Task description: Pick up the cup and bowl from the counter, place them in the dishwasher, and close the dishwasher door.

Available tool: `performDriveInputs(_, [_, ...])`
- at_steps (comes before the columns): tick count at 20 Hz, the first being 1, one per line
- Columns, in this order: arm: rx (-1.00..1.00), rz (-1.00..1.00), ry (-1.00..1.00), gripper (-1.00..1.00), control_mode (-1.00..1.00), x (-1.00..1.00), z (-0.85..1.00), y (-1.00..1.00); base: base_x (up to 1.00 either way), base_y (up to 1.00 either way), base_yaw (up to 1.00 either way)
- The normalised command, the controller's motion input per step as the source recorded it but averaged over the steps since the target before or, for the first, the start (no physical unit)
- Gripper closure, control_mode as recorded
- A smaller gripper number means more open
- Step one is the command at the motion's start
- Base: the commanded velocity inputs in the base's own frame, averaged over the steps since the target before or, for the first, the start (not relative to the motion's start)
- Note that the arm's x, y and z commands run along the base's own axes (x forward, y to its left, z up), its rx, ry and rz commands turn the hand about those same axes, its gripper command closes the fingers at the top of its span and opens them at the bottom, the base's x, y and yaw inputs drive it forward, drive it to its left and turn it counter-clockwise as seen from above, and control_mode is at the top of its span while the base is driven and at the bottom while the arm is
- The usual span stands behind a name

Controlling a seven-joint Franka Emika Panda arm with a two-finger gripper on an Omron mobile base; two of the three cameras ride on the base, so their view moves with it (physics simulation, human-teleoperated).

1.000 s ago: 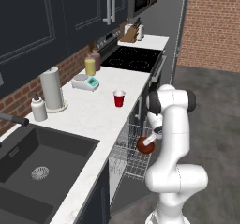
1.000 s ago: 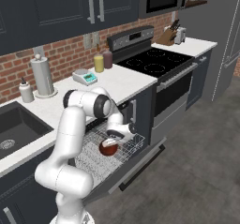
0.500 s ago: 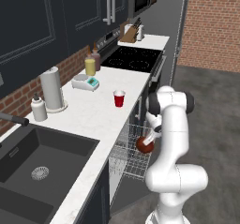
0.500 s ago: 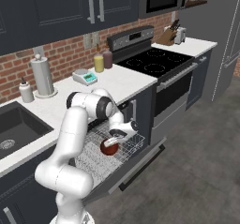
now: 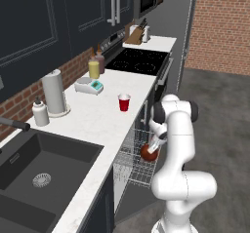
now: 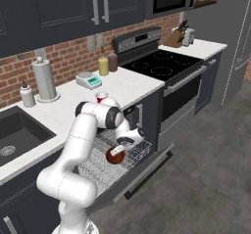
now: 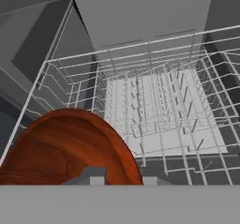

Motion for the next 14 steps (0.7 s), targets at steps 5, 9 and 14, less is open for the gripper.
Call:
performDriveInputs(5, [0.0, 0.08, 0.0, 1.0, -1.0, 0.19, -0.31, 0.08, 0.0, 0.0, 0.0])
performDriveInputs(9, [0.0, 0.05, 0.0, 1.0, -1.0, 0.26, -0.2, 0.17, 0.0, 0.0, 0.0])
performDriveInputs(14, [0.0, 0.03, 0.0, 1.0, -1.0, 0.31, -0.22, 0.18, 0.0, 0.0, 0.0])
